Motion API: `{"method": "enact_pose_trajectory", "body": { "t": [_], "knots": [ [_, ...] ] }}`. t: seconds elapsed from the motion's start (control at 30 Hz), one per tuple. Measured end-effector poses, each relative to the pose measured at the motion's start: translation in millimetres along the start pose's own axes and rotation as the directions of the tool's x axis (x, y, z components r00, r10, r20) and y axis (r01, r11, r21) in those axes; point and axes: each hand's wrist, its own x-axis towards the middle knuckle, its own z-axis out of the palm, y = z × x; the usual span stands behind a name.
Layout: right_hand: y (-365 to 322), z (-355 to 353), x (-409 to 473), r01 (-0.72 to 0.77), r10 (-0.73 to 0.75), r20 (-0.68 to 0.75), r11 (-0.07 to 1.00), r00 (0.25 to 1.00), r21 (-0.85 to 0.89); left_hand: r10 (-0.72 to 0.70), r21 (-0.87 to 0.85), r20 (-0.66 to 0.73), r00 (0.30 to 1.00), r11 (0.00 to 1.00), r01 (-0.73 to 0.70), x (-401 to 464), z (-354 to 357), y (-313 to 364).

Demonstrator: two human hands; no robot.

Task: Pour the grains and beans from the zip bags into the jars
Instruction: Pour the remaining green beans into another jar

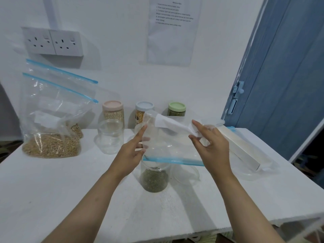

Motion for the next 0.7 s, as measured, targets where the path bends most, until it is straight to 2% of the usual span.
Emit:
{"method": "enact_pose_trajectory", "body": {
  "t": [0.37, 0.7],
  "knots": [
    [-0.5, -0.5, 1.8, -0.095, 0.097, -0.056, 0.995, 0.994, 0.032, -0.033, -0.037, 0.010, 0.999, 0.999, 0.034, -0.1, -0.1, 1.0],
    [1.6, 2.3, 2.8, -0.042, 0.043, -0.067, 0.999, 0.997, 0.017, -0.068, -0.076, 0.014, 0.998, 0.995, 0.069, -1.1, 1.6, -5.5]
  ]
}}
